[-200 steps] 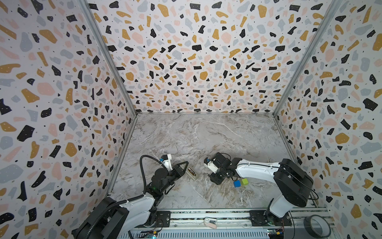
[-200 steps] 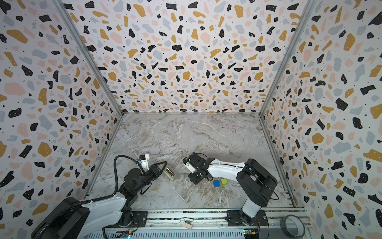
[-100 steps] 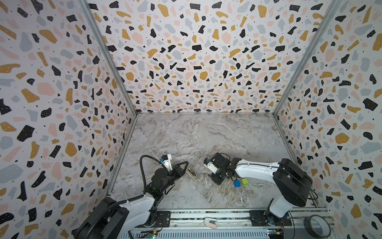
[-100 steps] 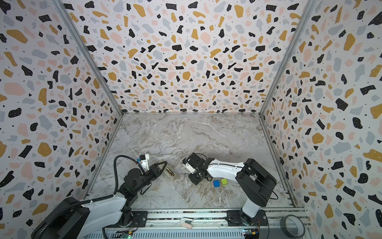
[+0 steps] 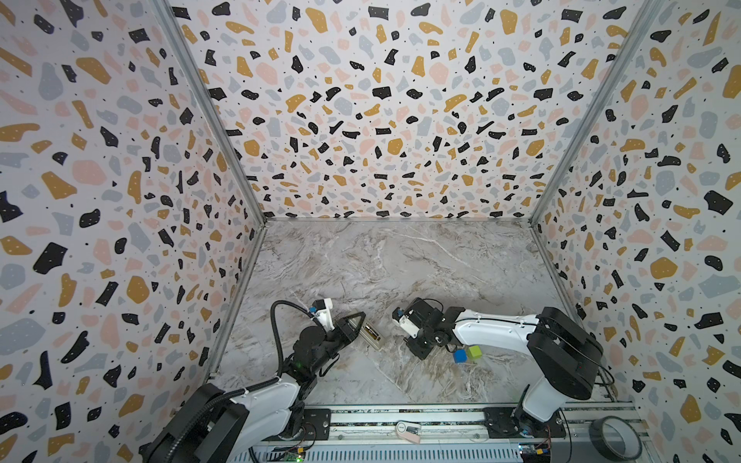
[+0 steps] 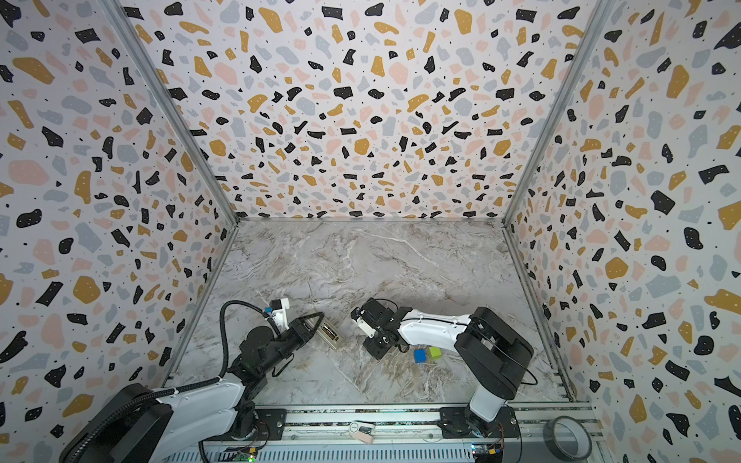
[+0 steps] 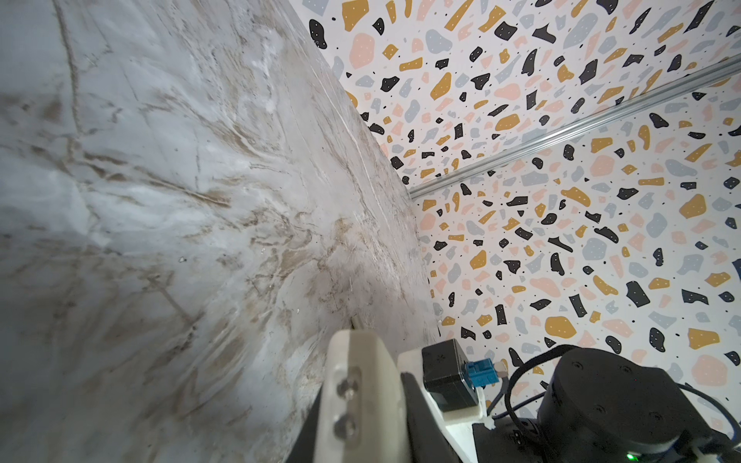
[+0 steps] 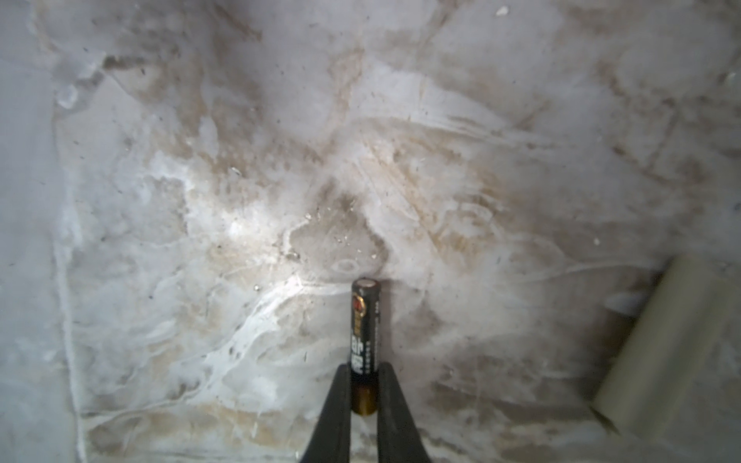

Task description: Load the batteries into the remote control

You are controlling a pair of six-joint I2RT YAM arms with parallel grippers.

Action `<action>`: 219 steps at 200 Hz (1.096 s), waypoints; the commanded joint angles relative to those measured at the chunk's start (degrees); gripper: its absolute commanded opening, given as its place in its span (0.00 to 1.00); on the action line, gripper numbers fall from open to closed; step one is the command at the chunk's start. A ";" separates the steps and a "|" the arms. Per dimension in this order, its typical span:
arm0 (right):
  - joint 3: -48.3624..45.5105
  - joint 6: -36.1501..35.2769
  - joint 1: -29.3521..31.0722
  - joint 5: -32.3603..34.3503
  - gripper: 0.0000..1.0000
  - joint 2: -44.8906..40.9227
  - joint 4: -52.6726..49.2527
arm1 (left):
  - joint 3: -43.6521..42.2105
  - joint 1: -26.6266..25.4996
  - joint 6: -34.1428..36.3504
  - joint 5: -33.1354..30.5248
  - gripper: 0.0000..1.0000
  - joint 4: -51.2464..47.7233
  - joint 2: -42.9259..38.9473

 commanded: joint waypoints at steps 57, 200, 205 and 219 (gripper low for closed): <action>5.24 -1.82 3.52 -1.09 0.01 -5.38 -5.56 | -0.60 0.38 -0.21 0.40 0.00 3.84 -0.70; 8.77 -1.58 3.86 -1.06 0.00 -11.23 -9.52 | -1.28 0.36 0.23 0.48 0.00 4.45 -0.74; 8.69 -1.56 3.84 -1.08 0.00 -11.28 -9.40 | -1.35 0.43 0.22 0.39 0.00 4.36 -0.83; 8.26 -1.58 3.90 -0.85 0.00 -11.56 -9.10 | -1.53 0.36 0.22 0.31 0.00 4.20 -1.30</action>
